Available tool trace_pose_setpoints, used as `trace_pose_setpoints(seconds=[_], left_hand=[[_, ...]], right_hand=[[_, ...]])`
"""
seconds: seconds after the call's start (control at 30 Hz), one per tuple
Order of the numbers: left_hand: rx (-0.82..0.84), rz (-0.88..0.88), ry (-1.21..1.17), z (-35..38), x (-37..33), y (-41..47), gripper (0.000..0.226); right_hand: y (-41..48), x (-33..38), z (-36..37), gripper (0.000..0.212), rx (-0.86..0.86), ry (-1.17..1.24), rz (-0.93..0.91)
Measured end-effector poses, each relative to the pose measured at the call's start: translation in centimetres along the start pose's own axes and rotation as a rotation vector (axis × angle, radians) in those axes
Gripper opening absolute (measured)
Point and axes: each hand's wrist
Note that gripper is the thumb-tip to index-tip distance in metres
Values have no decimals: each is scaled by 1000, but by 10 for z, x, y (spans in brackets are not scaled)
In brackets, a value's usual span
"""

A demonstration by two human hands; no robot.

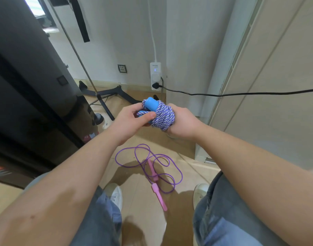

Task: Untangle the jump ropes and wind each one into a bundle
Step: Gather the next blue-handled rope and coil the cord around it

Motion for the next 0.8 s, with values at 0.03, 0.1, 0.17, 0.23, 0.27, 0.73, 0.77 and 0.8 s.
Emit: trace_pose_setpoints(seconds=[0.03, 0.1, 0.17, 0.23, 0.27, 0.73, 0.77, 0.8], left_hand=[[0, 25, 49, -1, -1, 0, 25], [16, 50, 168, -5, -1, -1, 27], [51, 53, 308, -8, 2, -2, 36], [82, 83, 479, -7, 5, -4, 42], [89, 108, 545, -5, 6, -4, 43], [-52, 207, 630, 1, 10, -5, 37], [-57, 214, 618, 2, 11, -5, 36], [-65, 218, 600, 2, 11, -5, 36]], right_hand=[[0, -3, -3, 53, 67, 21, -1], [-2, -6, -9, 78, 224, 96, -29], [-4, -4, -14, 84, 264, 289, 20], [-2, 3, -17, 66, 182, 505, 81], [-1, 6, -18, 53, 132, 557, 83], [-13, 10, -23, 25, 261, 664, 127], [-14, 12, -21, 26, 262, 648, 116], [-14, 13, -19, 27, 242, 643, 117]])
Point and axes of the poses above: each hand's wrist, its own y-axis towards the middle knuckle, its own z-axis out of the palm, x = y × z, and after that the axes turned 6 degrees about z, right-handed
